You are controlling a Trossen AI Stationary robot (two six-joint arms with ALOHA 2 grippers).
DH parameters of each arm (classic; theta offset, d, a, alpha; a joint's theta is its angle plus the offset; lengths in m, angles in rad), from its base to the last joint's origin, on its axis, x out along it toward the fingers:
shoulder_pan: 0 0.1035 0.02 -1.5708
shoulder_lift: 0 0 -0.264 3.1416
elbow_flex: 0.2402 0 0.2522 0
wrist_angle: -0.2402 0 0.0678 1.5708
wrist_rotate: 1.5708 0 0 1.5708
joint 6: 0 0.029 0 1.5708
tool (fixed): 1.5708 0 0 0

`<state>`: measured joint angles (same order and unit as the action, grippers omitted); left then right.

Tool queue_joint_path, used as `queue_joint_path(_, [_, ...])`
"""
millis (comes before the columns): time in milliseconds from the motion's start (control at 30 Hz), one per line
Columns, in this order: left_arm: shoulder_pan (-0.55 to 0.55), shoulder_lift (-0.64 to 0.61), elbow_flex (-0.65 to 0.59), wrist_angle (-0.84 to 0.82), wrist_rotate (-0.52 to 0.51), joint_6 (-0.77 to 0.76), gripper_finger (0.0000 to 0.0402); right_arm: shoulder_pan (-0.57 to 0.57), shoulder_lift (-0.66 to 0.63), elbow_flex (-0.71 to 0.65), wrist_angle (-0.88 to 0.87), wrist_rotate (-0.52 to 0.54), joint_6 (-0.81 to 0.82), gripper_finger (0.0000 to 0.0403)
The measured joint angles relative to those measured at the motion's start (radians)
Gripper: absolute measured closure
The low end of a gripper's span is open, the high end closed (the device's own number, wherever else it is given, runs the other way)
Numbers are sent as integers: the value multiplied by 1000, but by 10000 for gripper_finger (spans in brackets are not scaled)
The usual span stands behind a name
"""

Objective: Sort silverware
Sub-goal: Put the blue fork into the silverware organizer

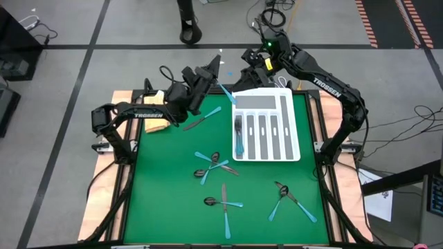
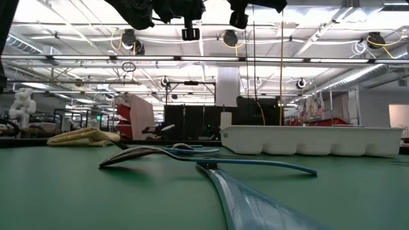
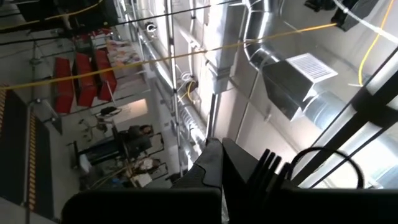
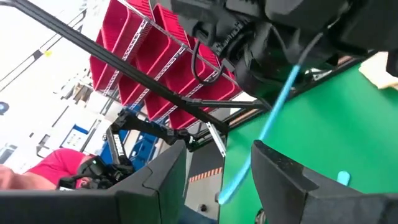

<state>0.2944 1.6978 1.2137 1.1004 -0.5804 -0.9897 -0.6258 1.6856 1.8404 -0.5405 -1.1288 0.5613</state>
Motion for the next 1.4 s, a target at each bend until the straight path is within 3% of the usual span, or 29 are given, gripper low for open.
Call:
queue_joint_path(367, [-1, 24, 0, 18, 29, 0, 402, -29, 3, 0, -183, 5, -55, 236])
queue_joint_path(533, [-1, 25, 0, 11, 79, 4, 402, -26, 33, 0, -183, -97, 27, 236])
queue_joint_path(900, [0, 25, 0, 8, 104, 7, 402, 8, 115, 0, -180, -165, 48, 240])
queue_joint_path(1033, [0, 25, 0, 4, 106, 8, 402, 5, 112, 0, -175, -188, -17, 272])
queue_joint_path(1233, [6, 25, 0, -36, 116, 0, 402, 7, 108, 0, -171, -187, -91, 385])
queue_joint_path(1400, [6, 25, 0, -84, 117, -1, 402, 7, 108, 0, -168, -179, -87, 377])
